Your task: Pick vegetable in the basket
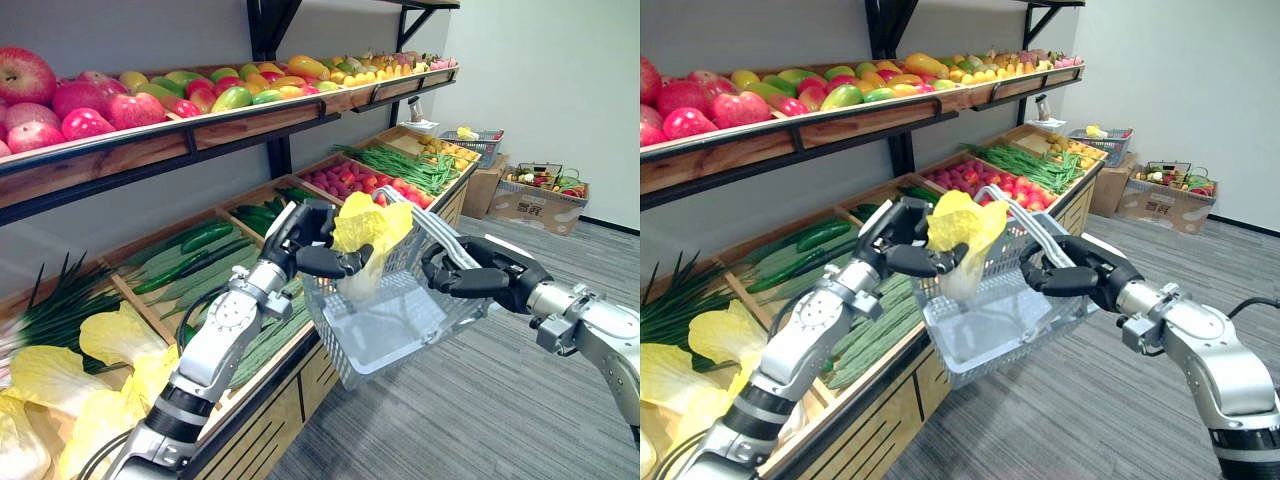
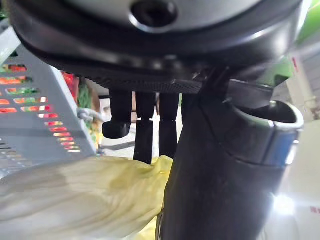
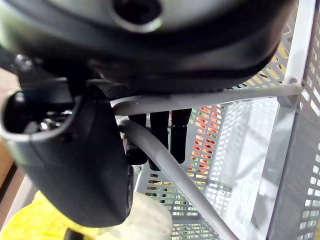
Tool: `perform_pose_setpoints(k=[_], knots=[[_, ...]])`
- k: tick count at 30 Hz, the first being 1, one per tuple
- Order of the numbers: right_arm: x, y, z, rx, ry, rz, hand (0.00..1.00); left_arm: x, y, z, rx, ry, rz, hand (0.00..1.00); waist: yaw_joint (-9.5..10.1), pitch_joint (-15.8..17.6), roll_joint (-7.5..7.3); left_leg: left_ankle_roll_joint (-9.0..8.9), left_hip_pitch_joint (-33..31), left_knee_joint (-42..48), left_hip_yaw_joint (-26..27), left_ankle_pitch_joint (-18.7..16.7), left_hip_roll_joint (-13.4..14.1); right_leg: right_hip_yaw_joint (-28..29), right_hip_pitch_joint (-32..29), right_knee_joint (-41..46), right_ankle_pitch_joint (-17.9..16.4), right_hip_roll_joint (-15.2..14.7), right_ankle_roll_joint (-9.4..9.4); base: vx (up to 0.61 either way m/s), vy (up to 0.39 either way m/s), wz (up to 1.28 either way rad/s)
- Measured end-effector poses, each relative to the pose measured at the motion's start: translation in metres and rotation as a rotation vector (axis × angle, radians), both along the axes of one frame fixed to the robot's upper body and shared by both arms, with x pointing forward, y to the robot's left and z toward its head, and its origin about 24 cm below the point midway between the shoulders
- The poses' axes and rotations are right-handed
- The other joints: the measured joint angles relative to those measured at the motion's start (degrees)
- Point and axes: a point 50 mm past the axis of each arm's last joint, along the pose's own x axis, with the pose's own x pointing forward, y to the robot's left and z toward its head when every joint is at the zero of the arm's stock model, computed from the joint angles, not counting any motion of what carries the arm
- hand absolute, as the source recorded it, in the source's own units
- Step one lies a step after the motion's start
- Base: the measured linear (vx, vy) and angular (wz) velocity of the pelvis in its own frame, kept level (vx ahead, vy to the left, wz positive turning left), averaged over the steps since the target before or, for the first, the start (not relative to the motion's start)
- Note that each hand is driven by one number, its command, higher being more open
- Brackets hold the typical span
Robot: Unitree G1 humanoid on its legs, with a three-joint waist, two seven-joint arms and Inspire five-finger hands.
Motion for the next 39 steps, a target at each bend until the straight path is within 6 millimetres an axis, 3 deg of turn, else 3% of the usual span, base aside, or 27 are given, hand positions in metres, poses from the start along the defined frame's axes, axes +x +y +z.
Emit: perform_pose_setpoints(k=[6,7,13,18,31,35,39], knots=[[-0.006,0.014,0.011,-0.024,-0.049,0.081,0.0,0.004,-0.001,-0.018,0.138,0.027,0.024,0.0,-0.41,0.0,0.0,-0.43,0.42,0.91,1.43,-0.58,1.03,1.11,0.03,0.01,0.14,0.84,-0.15,0.02,0.005,-0.11],[-0.007,0.015,0.012,-0.028,-0.053,0.093,0.0,0.004,-0.003,-0.022,0.167,0.029,0.021,1.0,-0.5,0.0,0.0,-0.47,0.43,1.04,1.56,-0.65,1.11,1.17,0.03,0.01,0.14,0.92,-0.15,0.03,0.008,-0.08],[-0.01,0.02,0.014,-0.045,-0.06,0.135,0.0,0.004,-0.009,-0.037,0.298,0.042,0.005,1.0,-1.4,0.0,0.0,-0.7,0.37,1.76,1.88,-1.11,1.6,1.27,0.04,0.0,0.13,1.24,-0.16,0.03,0.01,-0.03],[-0.011,0.02,0.013,-0.048,-0.051,0.134,0.0,0.007,-0.007,-0.031,0.367,0.002,0.015,1.0,-1.61,-0.07,0.12,-0.79,0.39,1.79,1.89,-1.17,1.74,1.24,0.05,0.0,0.12,1.34,-0.18,0.01,0.006,-0.01],[-0.018,0.014,0.015,-0.066,-0.066,0.102,0.0,0.005,0.012,0.039,0.446,-0.239,0.009,1.0,-1.29,-1.03,1.58,-0.8,0.2,1.78,0.15,-1.19,1.77,-0.59,0.21,1.49,-1.22,1.09,-0.73,0.02,0.009,0.06],[-0.021,0.005,0.015,-0.065,-0.064,0.061,0.0,0.002,0.033,0.068,0.326,-0.285,0.046,1.0,-0.75,-1.08,1.65,-0.81,0.27,1.76,-0.46,-1.18,1.82,-1.28,0.19,2.34,-1.99,1.12,-0.89,0.03,0.017,0.09],[-0.028,-0.007,-0.005,-0.068,0.03,0.008,0.0,-0.009,0.059,0.103,0.237,-0.38,0.115,1.0,0.45,-1.14,1.55,-0.72,-0.26,1.6,-1.73,-1.09,1.79,-2.63,0.22,2.4,-2.22,0.76,-0.94,0.03,0.022,0.14]])
